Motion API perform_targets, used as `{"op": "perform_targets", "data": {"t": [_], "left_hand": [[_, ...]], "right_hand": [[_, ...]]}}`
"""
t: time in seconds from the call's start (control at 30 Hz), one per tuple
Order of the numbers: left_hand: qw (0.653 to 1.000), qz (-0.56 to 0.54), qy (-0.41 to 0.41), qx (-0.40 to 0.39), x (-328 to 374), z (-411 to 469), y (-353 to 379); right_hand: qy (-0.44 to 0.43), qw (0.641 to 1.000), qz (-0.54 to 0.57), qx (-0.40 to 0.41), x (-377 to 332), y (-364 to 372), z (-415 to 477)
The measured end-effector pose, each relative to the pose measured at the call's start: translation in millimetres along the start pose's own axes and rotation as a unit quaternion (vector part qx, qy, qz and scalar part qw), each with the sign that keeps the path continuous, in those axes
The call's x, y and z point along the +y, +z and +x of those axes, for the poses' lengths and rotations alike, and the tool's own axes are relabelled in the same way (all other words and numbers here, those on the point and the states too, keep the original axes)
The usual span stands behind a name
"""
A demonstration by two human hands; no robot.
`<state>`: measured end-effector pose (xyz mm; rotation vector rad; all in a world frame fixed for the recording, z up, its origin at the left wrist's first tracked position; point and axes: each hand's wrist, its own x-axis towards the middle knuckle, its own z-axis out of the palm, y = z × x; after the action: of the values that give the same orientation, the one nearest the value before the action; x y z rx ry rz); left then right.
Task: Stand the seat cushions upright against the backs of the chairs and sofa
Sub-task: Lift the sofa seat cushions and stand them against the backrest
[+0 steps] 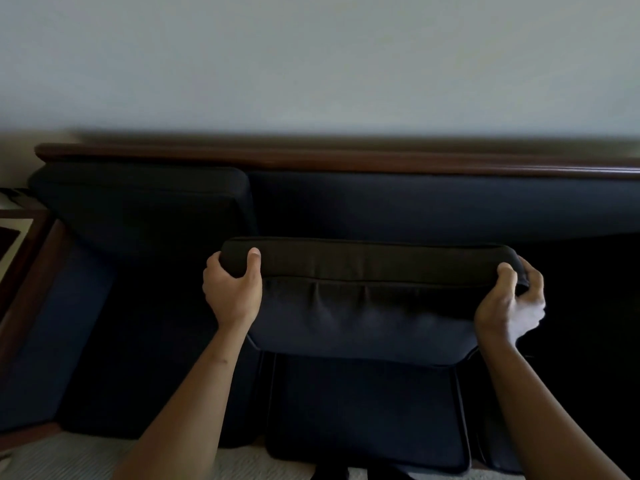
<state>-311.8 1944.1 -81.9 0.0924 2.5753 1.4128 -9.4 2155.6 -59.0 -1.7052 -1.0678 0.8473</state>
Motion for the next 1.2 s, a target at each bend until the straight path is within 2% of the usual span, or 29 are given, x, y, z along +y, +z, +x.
{"op": "perform_targets", "data": {"t": [0.4, 0.53, 0.7, 0.83, 0.93, 1.07, 1.2], "left_hand": [[0.999, -0.003, 0.035, -0.009, 85, 78, 98], [0.996, 0.064, 0.043, -0.053, 79, 105, 114], [0.960, 0.223, 0.065, -0.155, 59, 132, 111], [0.935, 0.318, 0.090, -0.126, 57, 132, 127], [0.910, 0.381, 0.143, -0.084, 57, 124, 135], [0.869, 0.428, 0.227, -0.107, 65, 113, 131], [0.830, 0.423, 0.317, -0.176, 84, 77, 126]], "right_hand": [[-0.023, 0.999, 0.019, -0.036, -35, 82, 105], [-0.031, 0.996, 0.001, -0.086, -25, 113, 116], [-0.048, 0.987, -0.030, -0.150, -10, 151, 116], [-0.084, 0.983, -0.065, -0.151, 0, 168, 117], [-0.116, 0.971, -0.117, -0.172, 5, 170, 117], [-0.124, 0.957, -0.170, -0.198, 1, 158, 117], [-0.154, 0.912, -0.263, -0.273, -5, 113, 112]]}}
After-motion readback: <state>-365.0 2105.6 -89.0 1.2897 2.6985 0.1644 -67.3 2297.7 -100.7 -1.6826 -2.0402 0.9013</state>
